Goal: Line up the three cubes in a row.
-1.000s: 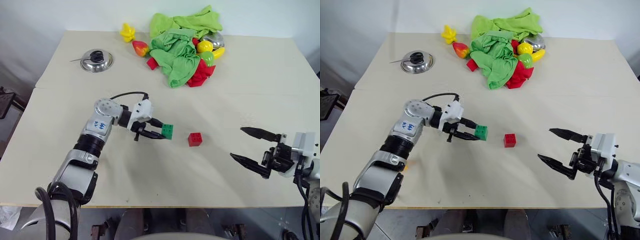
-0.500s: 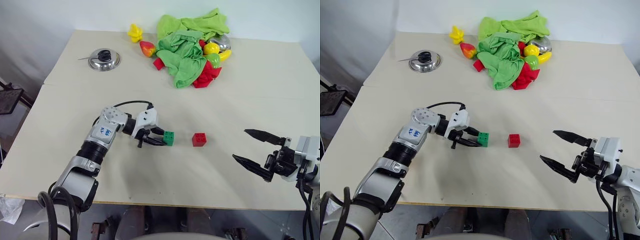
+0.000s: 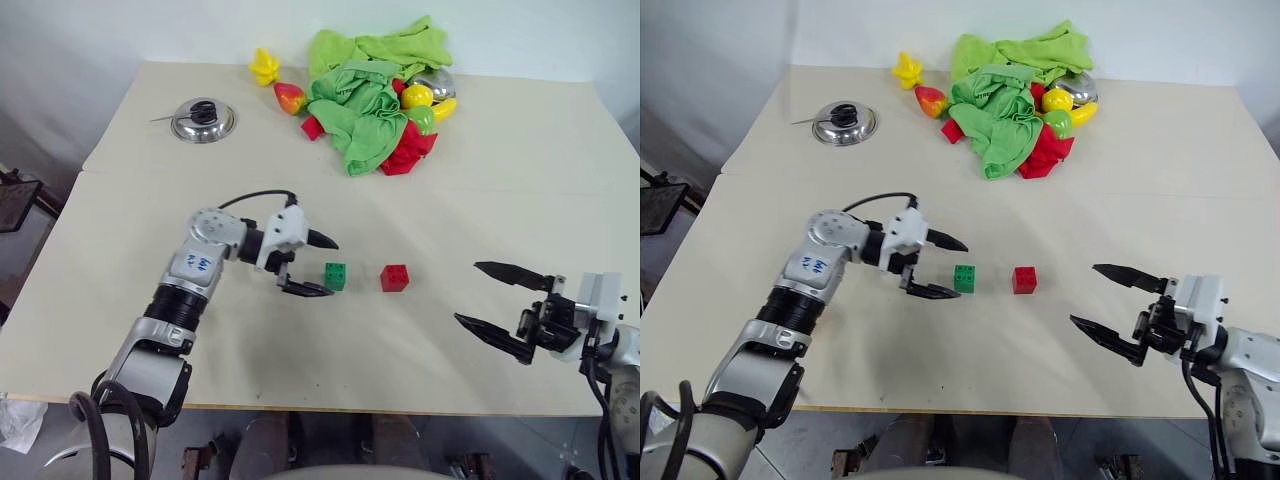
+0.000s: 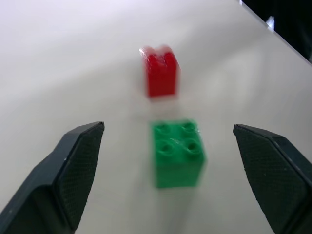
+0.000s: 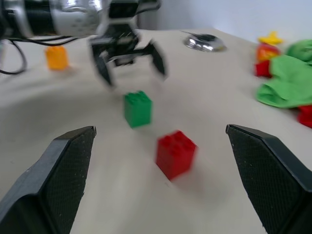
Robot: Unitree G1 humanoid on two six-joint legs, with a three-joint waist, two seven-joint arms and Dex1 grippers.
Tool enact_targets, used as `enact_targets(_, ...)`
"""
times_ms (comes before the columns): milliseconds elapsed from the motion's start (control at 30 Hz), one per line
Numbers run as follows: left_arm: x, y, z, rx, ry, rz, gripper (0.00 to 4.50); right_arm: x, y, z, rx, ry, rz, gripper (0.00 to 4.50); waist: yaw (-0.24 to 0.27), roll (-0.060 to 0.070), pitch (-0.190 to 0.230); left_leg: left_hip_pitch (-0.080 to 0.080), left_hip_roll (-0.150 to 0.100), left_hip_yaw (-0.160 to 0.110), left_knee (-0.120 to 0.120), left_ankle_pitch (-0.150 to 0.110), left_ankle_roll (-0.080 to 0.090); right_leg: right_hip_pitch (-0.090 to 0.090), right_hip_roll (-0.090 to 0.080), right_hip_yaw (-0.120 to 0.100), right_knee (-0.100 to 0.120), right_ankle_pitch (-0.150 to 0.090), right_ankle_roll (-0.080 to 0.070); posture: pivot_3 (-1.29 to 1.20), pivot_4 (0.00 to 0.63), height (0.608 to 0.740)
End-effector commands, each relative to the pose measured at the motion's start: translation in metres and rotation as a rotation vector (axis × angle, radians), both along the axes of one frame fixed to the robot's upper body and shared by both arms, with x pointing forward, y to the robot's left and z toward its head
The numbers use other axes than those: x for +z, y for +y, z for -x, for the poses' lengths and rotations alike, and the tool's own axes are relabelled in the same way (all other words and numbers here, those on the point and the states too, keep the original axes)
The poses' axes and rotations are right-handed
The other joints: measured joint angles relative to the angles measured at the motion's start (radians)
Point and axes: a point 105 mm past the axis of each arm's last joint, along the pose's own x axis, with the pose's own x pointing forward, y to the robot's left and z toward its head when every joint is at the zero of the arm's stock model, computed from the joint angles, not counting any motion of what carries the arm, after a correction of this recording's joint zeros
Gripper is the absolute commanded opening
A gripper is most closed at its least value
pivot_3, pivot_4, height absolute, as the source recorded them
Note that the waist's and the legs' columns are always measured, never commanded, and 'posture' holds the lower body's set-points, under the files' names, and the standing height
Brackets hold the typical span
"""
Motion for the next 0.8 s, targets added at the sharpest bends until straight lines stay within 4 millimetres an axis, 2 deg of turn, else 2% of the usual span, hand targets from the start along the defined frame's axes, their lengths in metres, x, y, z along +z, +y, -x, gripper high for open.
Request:
enact_targets(33,0.037,0.036,0.008,-0.026,-0.117,0.086,4.48,0.002,0.017,0.003,0.119,-0.032,-0.012,4.5,-0.007,0.001,0.0,0.0,0.0,0.0,0.0,0.0,0.0,0.0,0.0,0.0,0.0,0.0,0.0,0.0,0.15,0.74)
enact_targets(100,0.045,0.061,0.014,0.014,-0.099,0.106,4.48,0.0,0.024,0.002,0.184,0.0,-0.013,4.5,-0.015,0.001,0.0,0.0,0.0,0.0,0.0,0.0,0.0,0.0,0.0,0.0,0.0,0.0,0.0,0.0,0.15,0.74)
enact_targets(200,0.048,0.112,0.029,0.184,-0.09,0.109,4.48,0.002,0.035,-0.001,0.272,0.036,-0.02,4.5,-0.026,0.002,0.001,0.0,0.0,0.0,-0.001,0.0,0.0,0.0,0.0,0.0,0.0,0.0,0.0,0.0,0.15,0.74)
enact_targets(300,0.04,0.153,0.053,0.353,-0.052,0.115,4.48,0.004,0.043,-0.003,0.329,0.048,-0.015,4.5,-0.035,0.003,0.002,0.001,0.0,-0.001,-0.001,-0.001,0.0,0.0,0.0,0.0,0.001,0.0,-0.001,0.0,0.15,0.74)
enact_targets(400,0.019,0.196,0.086,0.625,0.005,0.171,4.48,0.005,0.053,-0.001,0.422,0.062,-0.001,4.5,-0.036,0.004,0.002,0.001,0.001,-0.001,-0.001,-0.001,0.0,0.0,-0.001,0.001,0.0,-0.001,-0.001,0.0,0.15,0.74)
enact_targets(467,0.005,0.211,0.114,0.763,0.016,0.191,4.48,0.004,0.058,0.0,0.474,0.027,0.026,4.5,-0.041,0.005,0.003,0.001,0.001,-0.001,-0.001,-0.003,0.0,0.0,-0.002,0.001,0.0,-0.001,-0.001,0.0,0.15,0.74)
enact_targets(533,0.003,0.221,0.129,0.868,0.014,0.224,4.48,0.005,0.061,0.0,0.497,0.017,0.026,4.5,-0.032,0.005,0.003,0.001,0.001,-0.002,-0.001,-0.004,0.0,0.0,-0.002,0.001,0.0,-0.001,-0.001,0.0,0.15,0.74)
enact_targets(633,-0.006,0.246,0.165,1.06,0.051,0.283,4.48,0.008,0.067,0.001,0.538,-0.033,0.025,4.5,-0.019,0.004,0.003,0.001,0.001,-0.002,0.0,-0.004,0.0,0.001,-0.003,0.002,-0.001,-0.001,-0.001,0.0,0.15,0.74)
enact_targets(800,-0.033,0.275,0.218,1.225,0.168,0.245,4.48,0.006,0.073,0.002,0.575,-0.06,0.02,4.5,-0.019,0.005,0.003,0.001,0.001,-0.002,-0.001,-0.007,-0.002,0.001,-0.003,0.002,-0.004,-0.001,-0.002,0.0,0.15,0.74)
